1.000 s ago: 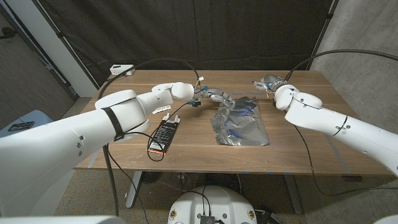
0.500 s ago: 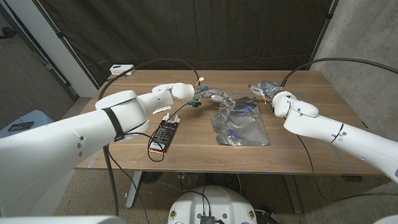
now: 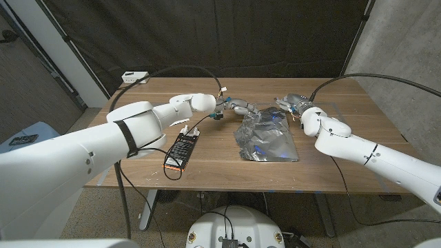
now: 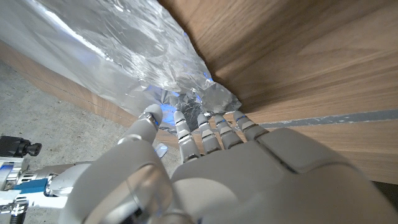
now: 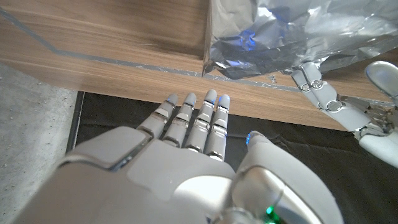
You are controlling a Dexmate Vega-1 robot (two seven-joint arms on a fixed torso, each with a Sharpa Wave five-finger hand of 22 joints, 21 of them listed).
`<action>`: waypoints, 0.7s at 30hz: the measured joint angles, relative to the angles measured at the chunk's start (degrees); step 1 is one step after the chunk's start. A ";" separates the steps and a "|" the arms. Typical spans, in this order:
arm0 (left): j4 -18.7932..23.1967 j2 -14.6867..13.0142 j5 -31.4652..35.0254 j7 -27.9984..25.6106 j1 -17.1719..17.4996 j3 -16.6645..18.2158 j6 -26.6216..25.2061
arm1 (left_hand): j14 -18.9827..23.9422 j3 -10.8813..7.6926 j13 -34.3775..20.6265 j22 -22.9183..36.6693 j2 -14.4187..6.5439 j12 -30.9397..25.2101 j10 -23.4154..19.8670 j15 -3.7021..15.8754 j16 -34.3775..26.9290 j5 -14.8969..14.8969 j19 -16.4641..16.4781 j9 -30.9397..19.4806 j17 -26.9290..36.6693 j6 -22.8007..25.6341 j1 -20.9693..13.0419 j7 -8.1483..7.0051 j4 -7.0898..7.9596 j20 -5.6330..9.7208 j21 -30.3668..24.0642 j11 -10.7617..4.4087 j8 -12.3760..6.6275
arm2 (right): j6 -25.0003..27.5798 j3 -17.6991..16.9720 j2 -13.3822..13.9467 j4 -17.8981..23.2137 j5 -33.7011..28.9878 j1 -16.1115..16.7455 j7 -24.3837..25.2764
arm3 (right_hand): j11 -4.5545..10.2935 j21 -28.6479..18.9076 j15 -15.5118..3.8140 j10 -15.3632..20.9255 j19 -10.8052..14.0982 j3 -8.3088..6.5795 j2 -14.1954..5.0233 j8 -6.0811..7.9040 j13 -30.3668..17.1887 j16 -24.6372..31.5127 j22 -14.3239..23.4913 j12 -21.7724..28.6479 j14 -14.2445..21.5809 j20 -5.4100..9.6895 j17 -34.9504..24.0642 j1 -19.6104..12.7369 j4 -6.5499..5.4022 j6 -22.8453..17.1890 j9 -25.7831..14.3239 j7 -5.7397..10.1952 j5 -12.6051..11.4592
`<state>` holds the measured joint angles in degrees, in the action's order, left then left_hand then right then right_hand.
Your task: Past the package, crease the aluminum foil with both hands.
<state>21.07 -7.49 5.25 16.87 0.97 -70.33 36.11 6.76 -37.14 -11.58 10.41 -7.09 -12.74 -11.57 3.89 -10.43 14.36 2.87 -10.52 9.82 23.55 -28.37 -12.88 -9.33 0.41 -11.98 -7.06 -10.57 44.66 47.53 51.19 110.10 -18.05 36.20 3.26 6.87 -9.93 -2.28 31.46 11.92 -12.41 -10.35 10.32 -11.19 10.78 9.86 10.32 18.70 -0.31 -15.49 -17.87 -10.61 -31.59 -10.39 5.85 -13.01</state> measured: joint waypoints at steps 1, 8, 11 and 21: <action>0.01 0.02 0.01 -0.02 0.01 -0.06 -0.01 | 0.00 0.00 0.00 0.00 0.00 0.00 0.00 0.00 0.00 0.00 0.00 0.00 0.00 0.00 0.00 0.00 0.00 0.00 0.00 0.00 0.00 | -0.42 -0.14 -0.13 -0.25 -0.31 0.19 0.00 | 0.00 0.00 0.00 0.00 0.00 0.00 -0.01 0.00 0.00 0.00 0.00 0.00 0.00 0.00 0.07 0.01 0.00 0.11 0.00 0.11 0.00; 0.02 0.03 0.31 -0.42 0.12 -0.20 -0.07 | 0.00 0.00 0.00 0.00 0.00 0.00 0.00 0.00 0.00 0.00 0.00 0.00 0.00 0.00 0.00 0.00 0.00 0.00 0.00 0.00 0.00 | -1.20 -0.41 -0.72 -1.26 -1.98 0.69 -0.97 | 0.01 0.00 0.16 -0.61 -0.82 0.00 0.25 0.00 0.30 0.00 0.00 0.00 -0.88 0.02 0.07 0.96 0.00 0.82 0.00 0.20 0.00; 0.04 0.04 0.36 -0.50 0.23 -0.21 -0.07 | 0.00 0.00 0.00 0.01 0.00 0.00 0.00 0.00 0.00 0.00 0.00 0.00 0.00 0.00 0.00 0.00 0.00 0.00 0.00 0.00 0.00 | -1.11 -0.14 -1.00 -1.43 -3.68 0.69 -2.13 | 0.01 0.00 0.32 -0.61 -1.45 0.00 0.30 0.00 0.30 0.00 0.01 0.00 -1.30 -0.01 0.24 1.36 0.00 0.92 0.00 0.29 -0.34; 0.06 0.06 0.38 -0.55 0.56 0.03 -0.08 | 0.00 0.00 0.00 0.01 0.00 0.00 0.00 0.00 0.00 0.00 0.00 0.00 0.00 0.00 0.00 0.00 0.00 0.00 0.00 0.00 0.00 | -0.30 0.79 -2.15 -2.19 -6.52 0.69 -4.12 | 0.31 0.00 0.55 -0.92 -2.97 0.00 0.74 0.00 0.30 0.02 0.01 0.00 -2.32 0.32 0.34 2.27 0.01 0.91 -0.01 0.29 -0.35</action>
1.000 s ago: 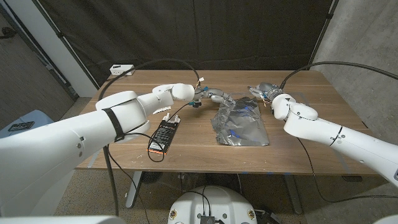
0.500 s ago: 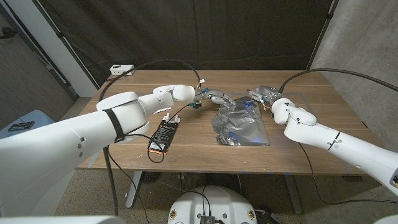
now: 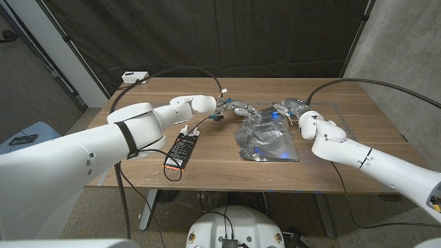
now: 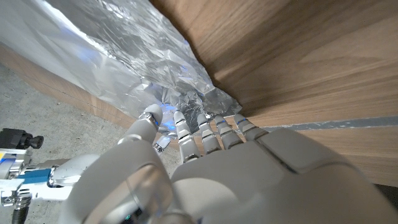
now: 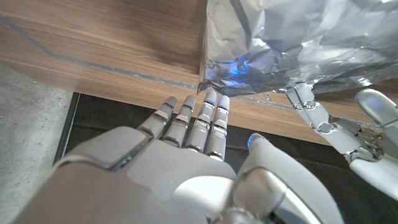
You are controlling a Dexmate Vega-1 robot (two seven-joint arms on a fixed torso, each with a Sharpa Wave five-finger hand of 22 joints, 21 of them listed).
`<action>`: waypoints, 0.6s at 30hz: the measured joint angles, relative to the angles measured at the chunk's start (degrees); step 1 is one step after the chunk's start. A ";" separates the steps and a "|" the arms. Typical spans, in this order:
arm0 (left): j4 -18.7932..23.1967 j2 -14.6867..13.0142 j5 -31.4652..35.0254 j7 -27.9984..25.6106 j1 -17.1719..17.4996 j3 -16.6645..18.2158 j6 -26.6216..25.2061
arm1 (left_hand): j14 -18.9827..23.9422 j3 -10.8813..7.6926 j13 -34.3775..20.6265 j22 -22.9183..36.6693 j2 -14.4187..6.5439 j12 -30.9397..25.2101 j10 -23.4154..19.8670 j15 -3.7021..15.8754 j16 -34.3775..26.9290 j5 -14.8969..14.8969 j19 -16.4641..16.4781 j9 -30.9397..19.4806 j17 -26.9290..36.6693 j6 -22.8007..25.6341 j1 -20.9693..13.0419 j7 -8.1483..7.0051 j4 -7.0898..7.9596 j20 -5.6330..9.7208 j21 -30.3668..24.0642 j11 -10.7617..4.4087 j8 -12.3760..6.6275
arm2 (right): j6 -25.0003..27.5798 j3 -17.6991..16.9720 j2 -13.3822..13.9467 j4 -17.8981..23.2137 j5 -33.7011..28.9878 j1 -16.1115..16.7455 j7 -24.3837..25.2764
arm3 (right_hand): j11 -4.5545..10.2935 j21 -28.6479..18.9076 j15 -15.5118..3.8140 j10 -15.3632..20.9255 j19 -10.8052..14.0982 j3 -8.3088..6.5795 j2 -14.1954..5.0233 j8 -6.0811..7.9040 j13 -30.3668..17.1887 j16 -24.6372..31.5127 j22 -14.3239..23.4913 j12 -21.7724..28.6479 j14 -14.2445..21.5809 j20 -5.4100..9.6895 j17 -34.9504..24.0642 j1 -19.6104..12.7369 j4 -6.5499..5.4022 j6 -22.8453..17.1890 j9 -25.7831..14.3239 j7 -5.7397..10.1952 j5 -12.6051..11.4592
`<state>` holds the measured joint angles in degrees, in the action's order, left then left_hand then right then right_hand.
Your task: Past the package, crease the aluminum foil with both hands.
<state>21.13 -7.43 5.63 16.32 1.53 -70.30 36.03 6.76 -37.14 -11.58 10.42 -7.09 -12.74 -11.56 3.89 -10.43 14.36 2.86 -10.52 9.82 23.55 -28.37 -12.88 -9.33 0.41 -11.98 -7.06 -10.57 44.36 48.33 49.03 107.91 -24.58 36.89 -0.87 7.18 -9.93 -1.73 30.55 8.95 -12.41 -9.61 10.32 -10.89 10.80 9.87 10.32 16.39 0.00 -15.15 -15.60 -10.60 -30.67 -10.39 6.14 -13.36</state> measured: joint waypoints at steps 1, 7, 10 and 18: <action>0.00 0.00 -0.02 0.00 0.01 0.02 0.00 | 0.00 0.00 0.00 0.00 0.00 0.00 0.00 0.00 0.00 0.00 0.00 0.00 0.00 0.00 0.00 0.00 0.00 0.00 0.00 0.00 0.00 | 0.00 0.05 -0.09 -0.08 0.00 0.00 0.00 | 0.00 0.00 0.00 0.00 0.00 0.00 0.00 0.00 0.00 0.02 0.00 0.00 0.00 0.00 0.17 0.00 0.00 0.13 0.00 0.13 0.00; 0.02 0.02 -0.23 0.15 0.19 0.35 0.10 | 0.21 0.00 0.00 -0.01 0.00 0.00 0.00 -0.21 0.00 0.00 0.00 0.00 0.00 0.00 0.00 0.00 0.00 0.00 0.00 0.00 0.00 | 0.03 0.41 -0.82 -1.21 -1.28 0.19 -0.65 | 0.00 0.00 0.01 0.00 -0.76 -0.18 0.02 0.00 0.00 0.02 0.00 0.00 -0.61 0.08 0.27 0.45 0.18 0.31 0.00 0.31 -0.22; 0.03 0.02 -0.35 0.31 0.25 0.52 0.30 | 0.21 0.00 0.00 -0.01 0.00 0.00 0.00 -0.21 0.00 0.00 0.00 0.00 0.00 0.00 0.00 0.00 0.00 0.00 0.00 0.00 0.00 | -0.23 0.46 -1.22 -1.84 -1.69 0.41 -0.64 | 0.00 0.00 0.01 0.00 -0.84 -0.25 0.01 0.06 0.00 0.02 0.00 0.00 -0.61 0.00 0.27 0.87 0.25 0.31 -0.01 0.31 -0.22; 0.07 0.01 -0.62 0.96 0.38 0.99 1.04 | 0.21 0.00 0.00 -0.01 0.00 0.00 0.00 -0.21 0.00 0.00 0.00 0.00 0.00 -0.22 0.00 0.20 0.00 0.00 0.00 0.00 0.00 | -2.90 0.20 -2.45 -4.72 -2.70 1.73 2.68 | 0.01 -0.25 -0.50 0.43 -0.60 -0.39 0.33 0.71 0.00 0.25 -0.28 0.50 -0.70 0.23 0.53 1.65 0.39 -0.35 -0.01 0.50 -0.43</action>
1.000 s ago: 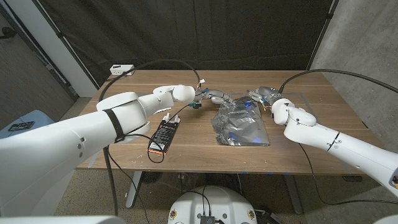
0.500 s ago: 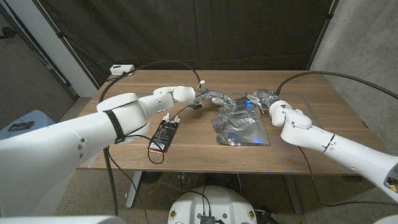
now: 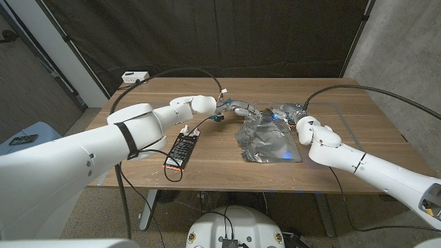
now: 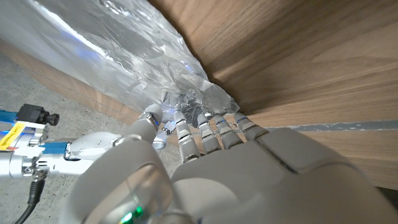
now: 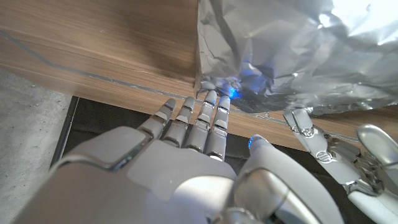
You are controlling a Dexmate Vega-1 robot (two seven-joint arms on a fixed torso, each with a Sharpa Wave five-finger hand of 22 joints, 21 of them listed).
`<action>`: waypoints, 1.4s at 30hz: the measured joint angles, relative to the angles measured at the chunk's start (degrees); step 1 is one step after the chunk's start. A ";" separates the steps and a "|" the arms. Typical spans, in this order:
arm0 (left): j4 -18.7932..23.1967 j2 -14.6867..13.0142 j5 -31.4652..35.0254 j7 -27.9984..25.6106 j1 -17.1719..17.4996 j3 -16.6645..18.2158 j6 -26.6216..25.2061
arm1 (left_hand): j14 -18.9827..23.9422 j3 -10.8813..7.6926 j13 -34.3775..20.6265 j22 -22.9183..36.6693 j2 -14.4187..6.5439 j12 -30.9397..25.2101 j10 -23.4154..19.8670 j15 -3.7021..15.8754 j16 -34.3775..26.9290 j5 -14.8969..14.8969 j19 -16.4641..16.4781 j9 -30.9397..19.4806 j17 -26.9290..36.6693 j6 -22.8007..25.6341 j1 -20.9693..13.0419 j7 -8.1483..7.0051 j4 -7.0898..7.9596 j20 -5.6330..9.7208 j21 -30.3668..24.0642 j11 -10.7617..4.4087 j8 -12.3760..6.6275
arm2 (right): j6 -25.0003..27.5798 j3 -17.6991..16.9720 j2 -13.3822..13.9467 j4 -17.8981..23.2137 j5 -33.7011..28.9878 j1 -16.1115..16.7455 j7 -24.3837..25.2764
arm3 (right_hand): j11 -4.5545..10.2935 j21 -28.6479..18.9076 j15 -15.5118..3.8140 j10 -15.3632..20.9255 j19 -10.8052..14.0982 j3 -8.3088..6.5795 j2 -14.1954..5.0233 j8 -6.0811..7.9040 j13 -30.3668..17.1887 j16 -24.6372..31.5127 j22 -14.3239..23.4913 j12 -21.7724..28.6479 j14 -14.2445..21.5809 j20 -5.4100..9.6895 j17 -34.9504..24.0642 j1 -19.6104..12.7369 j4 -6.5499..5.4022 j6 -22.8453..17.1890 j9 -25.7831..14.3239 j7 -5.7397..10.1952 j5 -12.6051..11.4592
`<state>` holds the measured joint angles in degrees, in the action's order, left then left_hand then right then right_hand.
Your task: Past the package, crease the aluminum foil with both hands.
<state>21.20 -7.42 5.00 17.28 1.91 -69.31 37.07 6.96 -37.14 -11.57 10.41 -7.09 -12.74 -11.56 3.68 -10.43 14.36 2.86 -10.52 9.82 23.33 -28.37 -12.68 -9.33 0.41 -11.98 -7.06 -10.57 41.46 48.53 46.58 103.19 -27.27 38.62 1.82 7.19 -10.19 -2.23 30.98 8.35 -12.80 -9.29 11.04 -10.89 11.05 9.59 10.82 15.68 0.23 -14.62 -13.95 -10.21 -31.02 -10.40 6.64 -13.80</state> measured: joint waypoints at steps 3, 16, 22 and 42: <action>0.01 -0.01 -0.06 0.20 0.06 0.16 0.18 | 0.00 0.00 0.00 0.00 0.00 0.00 0.00 0.00 0.00 0.00 0.00 0.00 0.00 0.00 0.00 0.00 0.00 0.00 0.00 0.00 0.00 | -1.53 -0.19 -0.38 -1.27 -0.45 0.46 1.96 | 0.02 -0.21 0.03 0.47 -0.01 -0.10 0.00 0.00 0.00 0.00 0.00 0.00 0.03 -0.01 0.07 0.00 0.10 -0.32 0.00 -0.30 0.00; 0.06 -0.15 -0.52 1.41 0.12 0.98 0.86 | 0.11 0.00 0.00 0.15 0.00 0.00 0.00 0.11 0.00 0.00 0.00 0.00 0.00 0.00 0.00 0.00 0.00 0.00 0.00 0.00 0.00 | -6.96 -0.92 -2.09 -7.04 -2.01 1.80 7.71 | 0.30 -0.46 -0.12 0.92 0.72 -0.34 0.29 0.23 0.00 0.45 0.00 -0.01 1.15 0.71 0.48 0.75 0.32 -0.72 0.00 0.10 -0.20; 0.08 -0.17 -0.64 1.83 0.12 1.29 0.96 | 0.11 0.00 0.00 0.15 0.00 0.00 0.00 0.11 0.00 0.00 0.00 0.00 0.00 0.00 0.00 -0.01 0.00 0.00 0.00 0.00 0.00 | -8.32 -1.34 -2.34 -8.23 -2.75 2.03 8.90 | 0.31 -0.46 -0.12 0.93 0.72 -0.49 0.52 0.23 0.00 0.45 0.01 -0.01 1.15 0.70 0.53 0.98 0.17 -0.72 0.00 0.10 -0.20; 0.08 -0.22 -1.20 2.46 0.05 1.90 0.96 | 0.10 0.00 0.00 0.14 0.00 0.00 0.00 0.11 0.00 0.00 0.00 0.00 0.00 0.00 0.00 -0.01 0.00 0.00 0.00 0.00 0.00 | -6.42 -4.08 0.74 -1.12 -5.34 4.02 6.14 | 0.31 -0.46 -0.12 0.92 1.03 -1.29 0.52 0.22 0.00 0.45 0.01 -0.01 1.15 1.01 1.06 0.98 0.97 -0.88 -0.01 0.27 -0.41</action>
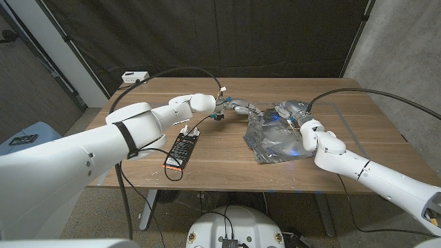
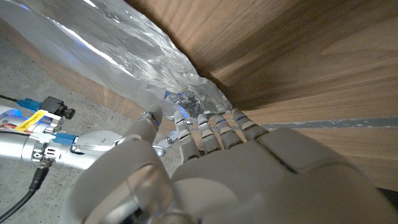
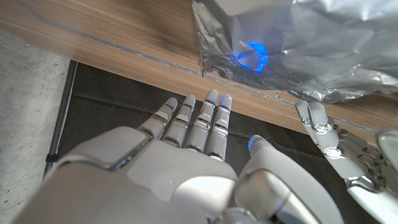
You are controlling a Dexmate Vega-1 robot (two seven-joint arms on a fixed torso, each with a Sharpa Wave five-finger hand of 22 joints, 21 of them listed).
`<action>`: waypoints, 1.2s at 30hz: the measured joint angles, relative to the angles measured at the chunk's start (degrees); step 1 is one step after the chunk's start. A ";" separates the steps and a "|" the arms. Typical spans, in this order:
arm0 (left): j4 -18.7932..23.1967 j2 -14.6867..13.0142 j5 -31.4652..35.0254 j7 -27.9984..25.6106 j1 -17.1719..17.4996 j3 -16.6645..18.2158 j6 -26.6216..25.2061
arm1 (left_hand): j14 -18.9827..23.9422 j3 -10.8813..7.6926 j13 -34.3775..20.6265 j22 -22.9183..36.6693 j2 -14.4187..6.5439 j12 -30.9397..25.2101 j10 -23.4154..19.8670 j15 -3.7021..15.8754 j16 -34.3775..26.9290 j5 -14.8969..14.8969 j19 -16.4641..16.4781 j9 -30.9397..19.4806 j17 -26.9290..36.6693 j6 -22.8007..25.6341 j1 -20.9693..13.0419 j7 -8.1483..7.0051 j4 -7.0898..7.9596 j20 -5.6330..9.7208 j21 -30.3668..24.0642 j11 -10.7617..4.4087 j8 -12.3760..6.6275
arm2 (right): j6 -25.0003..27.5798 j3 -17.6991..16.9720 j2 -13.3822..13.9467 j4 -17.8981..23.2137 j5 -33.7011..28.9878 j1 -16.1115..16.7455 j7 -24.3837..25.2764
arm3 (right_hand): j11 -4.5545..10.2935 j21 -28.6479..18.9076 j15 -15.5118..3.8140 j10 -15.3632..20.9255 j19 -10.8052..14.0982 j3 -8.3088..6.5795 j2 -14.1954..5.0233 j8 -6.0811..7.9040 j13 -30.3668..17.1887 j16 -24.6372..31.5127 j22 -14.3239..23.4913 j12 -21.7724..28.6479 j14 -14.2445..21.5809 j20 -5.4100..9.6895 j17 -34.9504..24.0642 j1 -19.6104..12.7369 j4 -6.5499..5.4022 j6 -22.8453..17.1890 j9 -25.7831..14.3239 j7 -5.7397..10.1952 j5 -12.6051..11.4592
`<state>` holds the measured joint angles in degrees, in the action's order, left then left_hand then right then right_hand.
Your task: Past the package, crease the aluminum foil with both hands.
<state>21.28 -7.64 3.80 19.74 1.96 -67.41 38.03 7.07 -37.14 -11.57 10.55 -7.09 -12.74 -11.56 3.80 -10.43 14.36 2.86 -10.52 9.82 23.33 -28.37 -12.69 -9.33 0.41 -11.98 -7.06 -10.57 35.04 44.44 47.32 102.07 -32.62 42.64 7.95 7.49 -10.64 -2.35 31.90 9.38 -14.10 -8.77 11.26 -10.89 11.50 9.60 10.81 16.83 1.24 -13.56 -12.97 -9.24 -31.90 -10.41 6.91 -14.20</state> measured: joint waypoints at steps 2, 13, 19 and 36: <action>0.00 -0.01 -0.10 0.12 0.04 0.06 0.03 | 0.00 0.00 0.00 0.00 0.00 0.00 0.00 0.00 0.00 0.00 0.00 0.00 0.00 0.00 0.00 0.00 0.00 0.00 0.00 0.00 0.00 | 0.69 -0.40 0.46 1.40 -0.12 0.37 -0.77 | 0.00 0.00 0.00 0.00 0.00 0.01 0.00 0.00 0.00 0.00 0.00 0.00 0.00 0.00 0.10 0.00 -0.01 0.08 0.00 -0.08 0.01; 0.00 0.12 -0.24 0.31 0.17 0.28 -0.03 | 0.00 0.00 0.00 0.00 0.00 0.00 0.00 0.00 0.00 0.00 0.00 0.00 0.00 0.00 0.00 0.00 0.00 0.00 0.00 0.00 0.00 | 4.88 -1.96 2.33 7.90 -0.87 2.43 -4.28 | -0.21 0.00 0.00 -0.21 0.22 -0.30 0.00 0.00 0.00 0.00 0.00 0.00 0.00 -0.22 0.53 0.00 0.31 0.31 0.00 0.15 0.01; 0.00 0.35 -0.34 0.19 0.17 0.29 -0.90 | 0.00 0.00 0.00 -0.01 0.00 0.00 0.00 0.00 0.00 0.00 0.00 0.00 0.00 0.00 0.00 0.00 0.00 0.00 0.00 0.00 0.00 | 8.18 -2.69 3.56 12.20 -1.44 4.30 -5.86 | -0.21 0.00 0.00 -0.21 -0.01 -0.54 0.00 0.00 0.00 0.00 0.01 0.00 0.00 -0.45 0.55 0.00 0.55 0.31 0.00 0.15 0.02; -0.08 0.75 -0.79 -0.21 -0.18 0.13 -3.17 | 0.00 0.00 0.00 -0.01 0.00 0.00 0.00 0.00 0.00 0.00 0.00 0.00 0.00 0.00 0.00 0.00 0.00 0.00 0.00 0.00 0.00 | 13.17 -3.15 5.00 17.08 -2.04 7.79 -6.57 | -0.21 0.00 0.00 -0.21 -0.31 -0.95 0.00 0.00 0.00 0.00 0.01 0.00 0.00 -0.75 1.06 0.00 0.96 0.30 0.00 0.14 0.02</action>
<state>21.20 -6.89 3.01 19.53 1.78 -67.28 34.86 7.06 -37.14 -11.57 10.54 -7.09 -12.74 -11.56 3.79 -10.43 14.36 2.86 -10.52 9.82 23.34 -28.37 -12.69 -9.33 0.41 -11.98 -7.06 -10.57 48.21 41.30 52.32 119.15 -34.66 50.43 1.38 7.28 -10.64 -2.35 31.69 9.06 -15.05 -8.77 11.26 -10.90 11.50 9.61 10.81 16.82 0.49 -12.50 -12.98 -8.28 -31.60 -10.42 7.05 -14.18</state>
